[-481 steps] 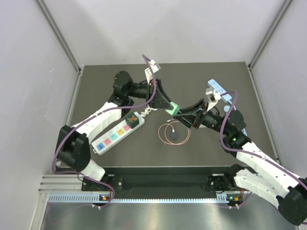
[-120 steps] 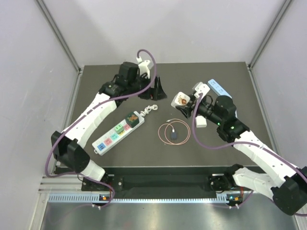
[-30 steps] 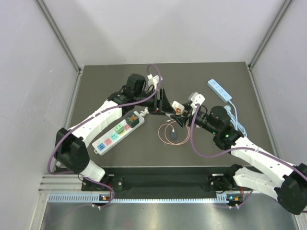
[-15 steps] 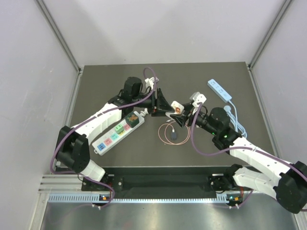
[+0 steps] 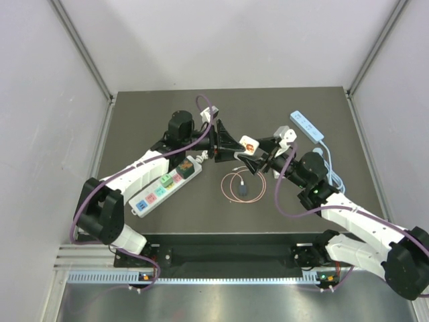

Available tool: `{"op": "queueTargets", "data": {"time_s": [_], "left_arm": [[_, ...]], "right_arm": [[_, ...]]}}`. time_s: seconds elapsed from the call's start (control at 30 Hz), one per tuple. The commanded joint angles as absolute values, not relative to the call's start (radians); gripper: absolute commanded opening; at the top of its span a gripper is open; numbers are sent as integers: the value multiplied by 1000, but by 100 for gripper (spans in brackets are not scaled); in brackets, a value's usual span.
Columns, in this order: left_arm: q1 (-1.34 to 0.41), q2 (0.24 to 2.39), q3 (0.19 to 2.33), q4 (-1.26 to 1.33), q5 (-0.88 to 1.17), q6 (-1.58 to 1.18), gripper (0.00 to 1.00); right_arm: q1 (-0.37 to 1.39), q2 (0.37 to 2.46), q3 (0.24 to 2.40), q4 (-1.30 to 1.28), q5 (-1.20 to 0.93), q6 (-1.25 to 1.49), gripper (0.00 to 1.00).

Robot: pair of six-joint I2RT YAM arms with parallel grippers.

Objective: Insert the plug

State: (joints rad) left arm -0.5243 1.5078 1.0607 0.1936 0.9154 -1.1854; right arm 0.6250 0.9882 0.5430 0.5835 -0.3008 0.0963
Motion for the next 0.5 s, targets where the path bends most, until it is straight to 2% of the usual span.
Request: {"op": "queueTargets", "data": {"time_s": [0.0,0.37,0.47], "left_arm": [[-531,1463,1048,397,928,-1267,0],[-532,1470,1049,477,969,-1324,0],[-532,1479,1052,537,1006,-1353,0]], "right_arm": [[629,991,561,689,-374,133,70],[575,1023,551,718,-409,158,74],[548,1020,551,706,-442,149,72]]}}
